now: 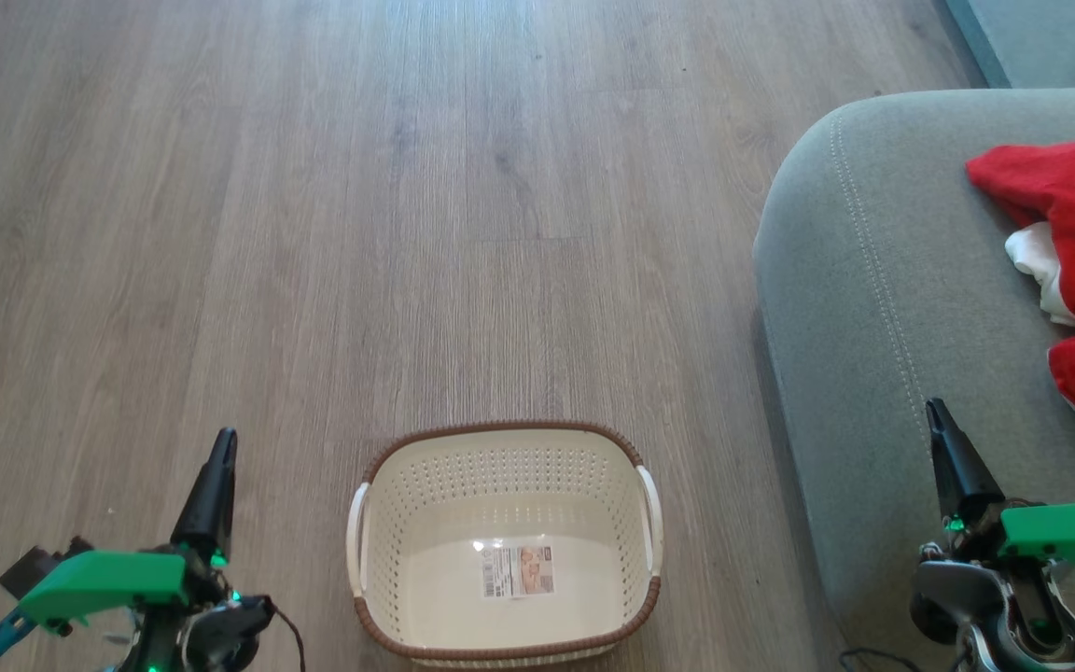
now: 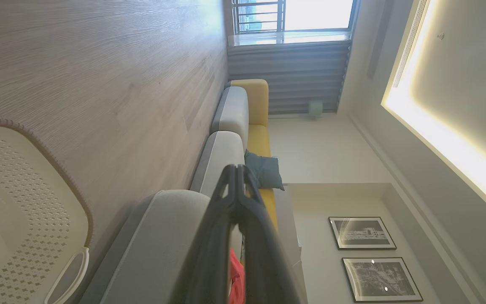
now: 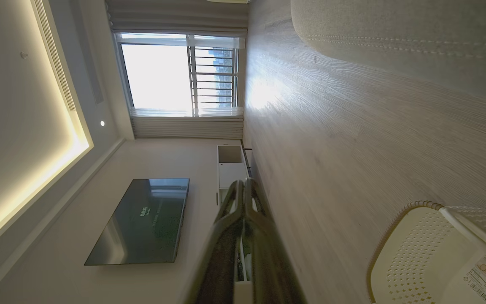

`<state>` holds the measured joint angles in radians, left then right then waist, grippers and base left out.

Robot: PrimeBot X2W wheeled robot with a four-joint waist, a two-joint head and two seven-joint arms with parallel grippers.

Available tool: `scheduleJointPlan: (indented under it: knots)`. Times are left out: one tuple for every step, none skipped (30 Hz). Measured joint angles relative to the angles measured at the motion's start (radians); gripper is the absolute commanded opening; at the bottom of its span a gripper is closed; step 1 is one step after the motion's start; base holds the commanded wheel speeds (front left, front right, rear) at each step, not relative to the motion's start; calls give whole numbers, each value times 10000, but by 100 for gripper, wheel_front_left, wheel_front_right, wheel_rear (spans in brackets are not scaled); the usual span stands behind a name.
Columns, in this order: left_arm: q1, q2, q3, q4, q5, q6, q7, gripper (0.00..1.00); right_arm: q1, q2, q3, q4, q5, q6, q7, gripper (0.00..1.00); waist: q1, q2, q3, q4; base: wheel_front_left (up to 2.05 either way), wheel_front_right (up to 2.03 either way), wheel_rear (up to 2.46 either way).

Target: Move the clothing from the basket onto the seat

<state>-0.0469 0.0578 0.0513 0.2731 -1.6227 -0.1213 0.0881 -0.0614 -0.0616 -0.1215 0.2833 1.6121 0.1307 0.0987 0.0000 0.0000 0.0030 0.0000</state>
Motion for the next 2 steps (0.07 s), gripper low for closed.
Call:
scheduleJointPlan:
  knots:
    - [0, 0, 25, 0, 0, 0, 0, 0, 0, 6, 0, 0, 2, 0, 0, 0, 0, 0, 0, 0, 0, 0, 0]
    - [0, 0, 42, 0, 0, 0, 0, 0, 0, 8, 0, 0, 2, 0, 0, 0, 0, 0, 0, 0, 0, 0, 0]
